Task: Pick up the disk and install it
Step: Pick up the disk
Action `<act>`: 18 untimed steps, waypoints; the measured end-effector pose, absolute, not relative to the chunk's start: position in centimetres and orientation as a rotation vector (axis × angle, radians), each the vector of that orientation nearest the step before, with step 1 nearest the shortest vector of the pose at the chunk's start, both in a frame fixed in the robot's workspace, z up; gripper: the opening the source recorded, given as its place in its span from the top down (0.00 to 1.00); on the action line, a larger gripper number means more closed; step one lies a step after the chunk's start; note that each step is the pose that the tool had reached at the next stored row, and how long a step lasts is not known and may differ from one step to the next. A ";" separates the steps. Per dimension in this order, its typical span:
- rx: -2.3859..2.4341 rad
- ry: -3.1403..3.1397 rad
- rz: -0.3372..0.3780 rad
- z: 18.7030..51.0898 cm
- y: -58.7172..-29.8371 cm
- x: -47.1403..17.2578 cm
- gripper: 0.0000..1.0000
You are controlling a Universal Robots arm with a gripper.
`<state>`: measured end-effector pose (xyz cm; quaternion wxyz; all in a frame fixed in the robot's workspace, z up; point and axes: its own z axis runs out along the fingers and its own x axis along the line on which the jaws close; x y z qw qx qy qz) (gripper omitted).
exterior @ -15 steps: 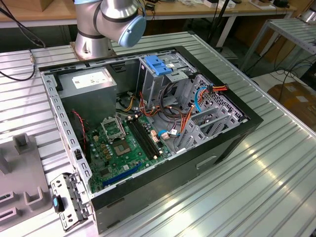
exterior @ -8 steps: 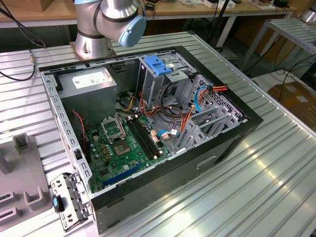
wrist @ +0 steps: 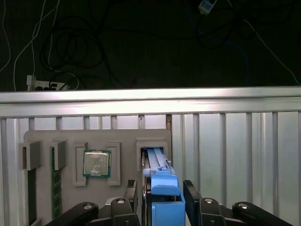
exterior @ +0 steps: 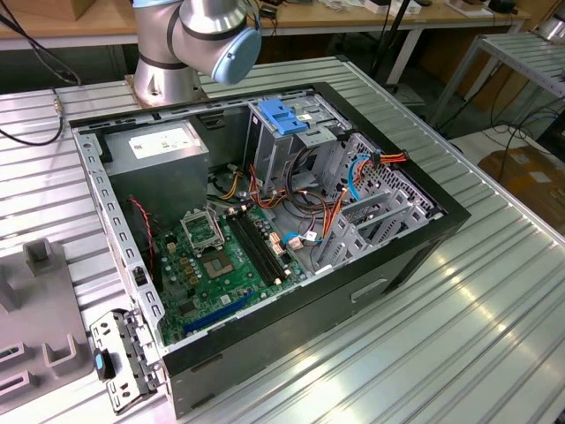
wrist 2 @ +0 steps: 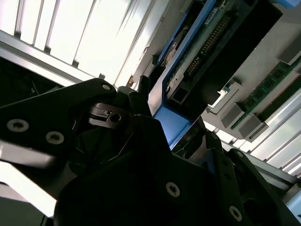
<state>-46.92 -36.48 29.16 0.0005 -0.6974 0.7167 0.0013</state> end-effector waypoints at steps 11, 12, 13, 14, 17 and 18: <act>-2.190 2.251 0.004 29.1 -36.5 -46.9 0.63; -2.190 2.251 0.004 29.1 -36.5 -46.9 0.63; -2.190 2.251 0.004 29.1 -36.5 -46.9 0.63; -2.190 2.251 0.004 29.1 -36.5 -46.9 0.63; -2.190 2.251 0.004 29.1 -36.5 -46.9 0.63; -2.190 2.251 0.004 29.1 -36.5 -46.9 0.63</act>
